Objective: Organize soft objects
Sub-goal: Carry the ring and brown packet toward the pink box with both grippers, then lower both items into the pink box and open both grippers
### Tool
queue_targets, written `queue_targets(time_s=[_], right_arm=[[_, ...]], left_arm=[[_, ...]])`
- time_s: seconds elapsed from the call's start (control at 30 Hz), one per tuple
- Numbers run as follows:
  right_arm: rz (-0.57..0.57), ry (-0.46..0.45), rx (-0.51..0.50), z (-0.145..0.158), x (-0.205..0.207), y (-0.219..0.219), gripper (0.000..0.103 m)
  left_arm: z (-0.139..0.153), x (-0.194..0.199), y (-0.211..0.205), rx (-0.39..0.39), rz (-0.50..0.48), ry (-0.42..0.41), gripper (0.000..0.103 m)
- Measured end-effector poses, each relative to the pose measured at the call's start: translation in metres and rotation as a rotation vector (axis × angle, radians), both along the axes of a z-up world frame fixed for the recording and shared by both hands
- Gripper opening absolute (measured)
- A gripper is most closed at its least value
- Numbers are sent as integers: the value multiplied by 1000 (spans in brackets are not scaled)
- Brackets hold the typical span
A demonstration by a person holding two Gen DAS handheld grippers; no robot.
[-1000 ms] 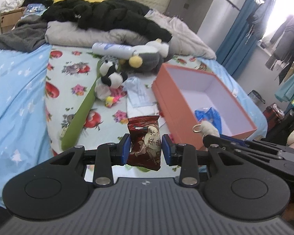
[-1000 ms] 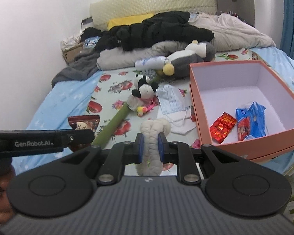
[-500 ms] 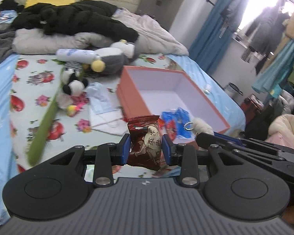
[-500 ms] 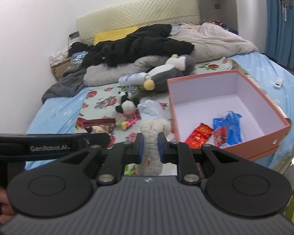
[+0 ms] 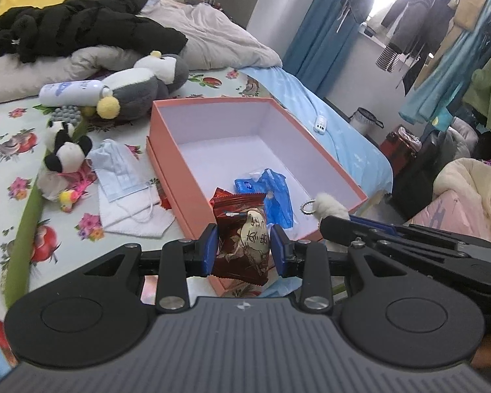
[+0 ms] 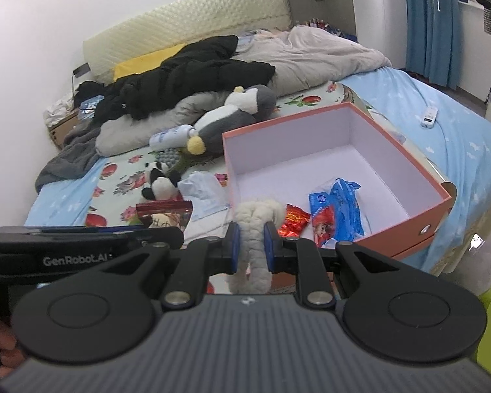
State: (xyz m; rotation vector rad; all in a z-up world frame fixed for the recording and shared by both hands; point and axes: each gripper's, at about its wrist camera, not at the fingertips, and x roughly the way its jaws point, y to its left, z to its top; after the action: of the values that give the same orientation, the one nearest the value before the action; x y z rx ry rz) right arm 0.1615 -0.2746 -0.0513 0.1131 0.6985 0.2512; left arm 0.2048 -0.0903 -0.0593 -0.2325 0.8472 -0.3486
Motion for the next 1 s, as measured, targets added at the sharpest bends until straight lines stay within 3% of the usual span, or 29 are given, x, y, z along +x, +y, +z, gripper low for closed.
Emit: queue_targets(time_s=[0.47, 0.73, 1.0], right_arm=[[-60, 103, -8, -38, 82, -28, 19], [-75, 169, -5, -71, 134, -32, 20], [-108, 209, -9, -92, 165, -37, 24]], left_arm=[[-60, 108, -30, 2, -39, 124, 40], [-92, 170, -37, 4, -38, 152, 40], [-116, 195, -47, 12, -65, 180, 40]])
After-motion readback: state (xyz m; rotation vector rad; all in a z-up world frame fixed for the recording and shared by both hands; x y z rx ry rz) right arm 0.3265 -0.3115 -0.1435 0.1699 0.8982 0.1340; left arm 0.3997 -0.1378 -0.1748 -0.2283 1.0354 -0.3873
